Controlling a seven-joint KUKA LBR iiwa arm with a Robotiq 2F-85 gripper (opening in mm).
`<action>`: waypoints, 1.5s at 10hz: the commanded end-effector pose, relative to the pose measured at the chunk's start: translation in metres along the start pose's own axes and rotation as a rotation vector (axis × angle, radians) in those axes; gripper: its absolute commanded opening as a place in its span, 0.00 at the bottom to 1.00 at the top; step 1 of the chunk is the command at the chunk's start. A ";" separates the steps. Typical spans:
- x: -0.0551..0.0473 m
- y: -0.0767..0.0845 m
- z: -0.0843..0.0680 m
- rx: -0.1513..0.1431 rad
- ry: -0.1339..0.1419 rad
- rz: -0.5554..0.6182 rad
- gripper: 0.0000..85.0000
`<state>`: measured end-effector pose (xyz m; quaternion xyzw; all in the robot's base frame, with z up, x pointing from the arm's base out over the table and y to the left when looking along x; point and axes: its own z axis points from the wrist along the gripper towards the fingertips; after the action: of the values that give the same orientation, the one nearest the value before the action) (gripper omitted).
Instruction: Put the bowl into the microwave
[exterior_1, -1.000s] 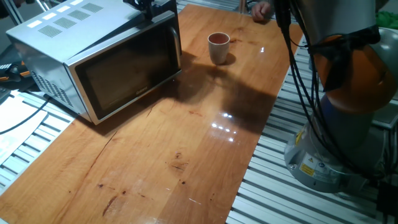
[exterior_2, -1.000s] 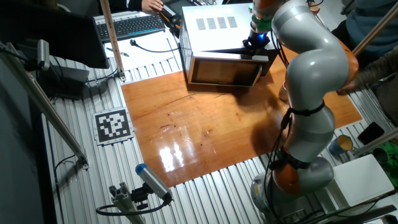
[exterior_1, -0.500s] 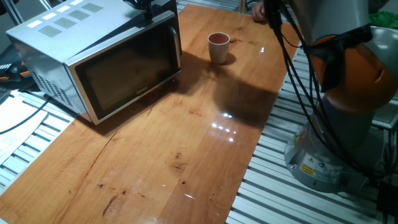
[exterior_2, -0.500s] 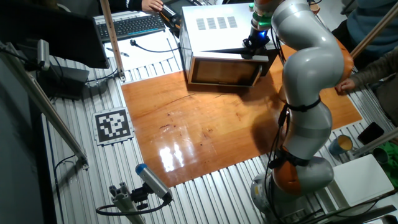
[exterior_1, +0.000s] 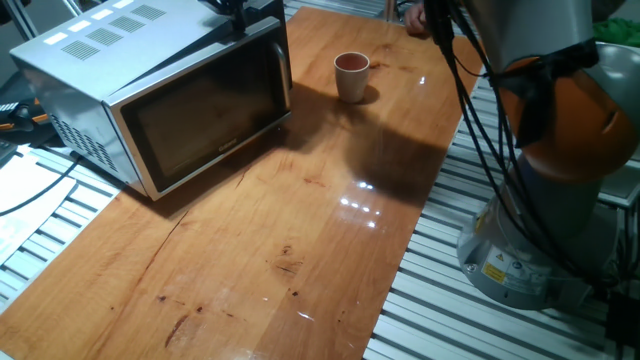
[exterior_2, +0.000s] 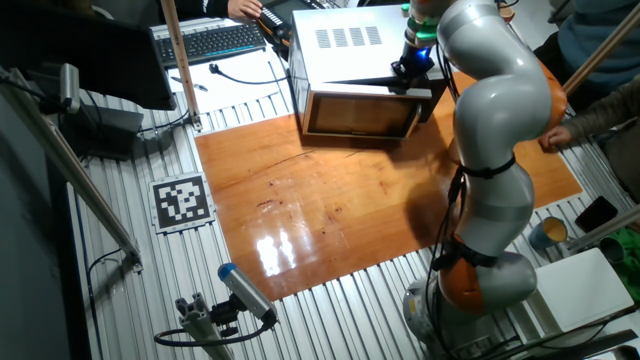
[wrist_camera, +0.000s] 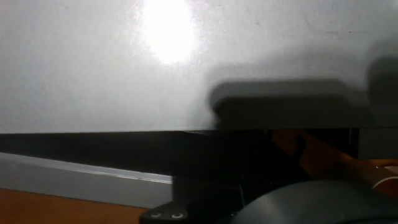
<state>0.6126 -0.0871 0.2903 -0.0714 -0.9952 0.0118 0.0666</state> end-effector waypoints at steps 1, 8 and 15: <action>0.000 0.000 0.000 0.010 -0.006 0.003 0.00; 0.000 0.000 0.000 -0.016 -0.061 -0.006 0.00; -0.004 -0.014 -0.029 -0.016 0.015 -0.020 0.00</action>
<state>0.6186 -0.1022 0.3186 -0.0620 -0.9954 0.0019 0.0729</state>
